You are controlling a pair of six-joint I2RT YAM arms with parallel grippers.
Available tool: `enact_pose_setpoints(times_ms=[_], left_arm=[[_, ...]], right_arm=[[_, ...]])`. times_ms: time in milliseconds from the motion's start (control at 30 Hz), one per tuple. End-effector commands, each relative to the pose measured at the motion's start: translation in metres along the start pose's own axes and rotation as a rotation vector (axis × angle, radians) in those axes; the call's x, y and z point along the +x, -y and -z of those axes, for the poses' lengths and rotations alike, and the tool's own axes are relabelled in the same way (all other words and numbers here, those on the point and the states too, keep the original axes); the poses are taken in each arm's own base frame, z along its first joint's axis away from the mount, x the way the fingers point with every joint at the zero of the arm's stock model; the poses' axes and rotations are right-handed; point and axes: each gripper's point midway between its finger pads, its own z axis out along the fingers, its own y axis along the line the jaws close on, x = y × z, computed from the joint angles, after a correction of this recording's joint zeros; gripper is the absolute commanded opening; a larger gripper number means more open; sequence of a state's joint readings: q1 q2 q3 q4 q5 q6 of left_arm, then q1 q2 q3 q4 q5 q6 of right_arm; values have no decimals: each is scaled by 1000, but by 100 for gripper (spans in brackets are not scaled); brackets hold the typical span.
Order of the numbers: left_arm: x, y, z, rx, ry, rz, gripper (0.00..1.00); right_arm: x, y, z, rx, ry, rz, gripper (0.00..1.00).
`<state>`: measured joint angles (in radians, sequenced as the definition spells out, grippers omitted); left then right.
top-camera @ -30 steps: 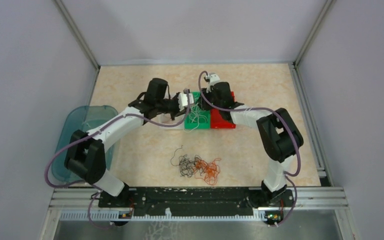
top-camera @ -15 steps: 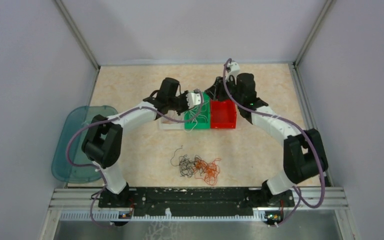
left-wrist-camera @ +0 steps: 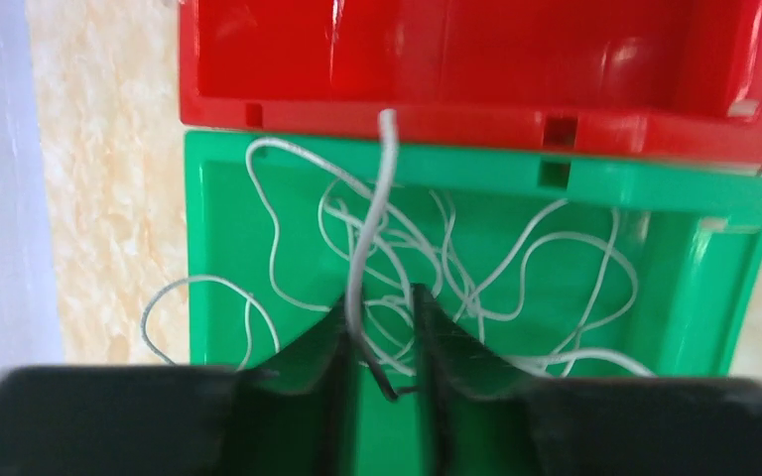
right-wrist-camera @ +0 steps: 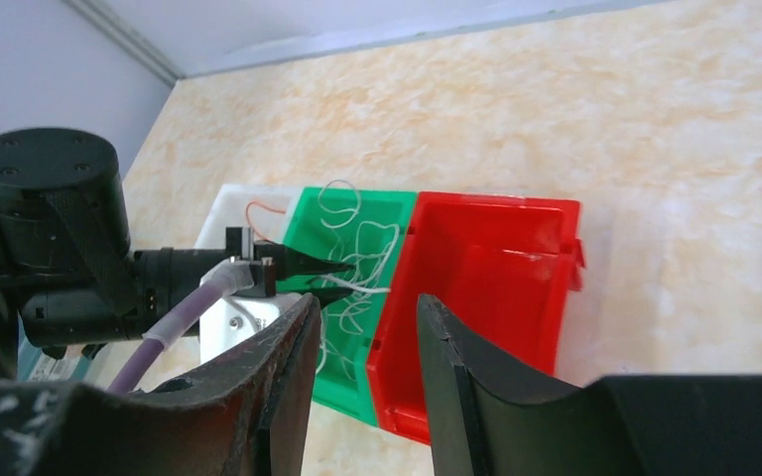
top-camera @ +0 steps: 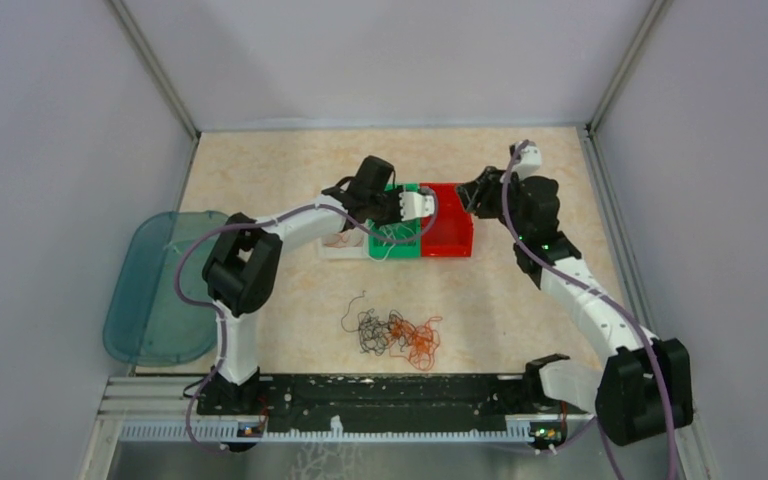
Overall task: Untangle the cables
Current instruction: Place the cable in the bin.
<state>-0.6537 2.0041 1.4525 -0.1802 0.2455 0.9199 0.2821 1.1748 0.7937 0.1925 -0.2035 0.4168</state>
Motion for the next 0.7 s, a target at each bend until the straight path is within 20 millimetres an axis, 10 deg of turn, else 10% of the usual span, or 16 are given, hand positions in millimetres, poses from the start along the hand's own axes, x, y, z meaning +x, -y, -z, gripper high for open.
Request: enact_pose_setpoints(times_ms=[0,300,667], left_arm=[[24,0,8,6,-109,-51,39],[-43,-38,62,-21,20,-35,82],[-129,-73,188,-27,282,-2,100]], right_arm=[[-27,6,19,32,115,-60,42],[-17,-13,23,-77,86,-89,44],[18,-41,13,-163,16,-102,43]])
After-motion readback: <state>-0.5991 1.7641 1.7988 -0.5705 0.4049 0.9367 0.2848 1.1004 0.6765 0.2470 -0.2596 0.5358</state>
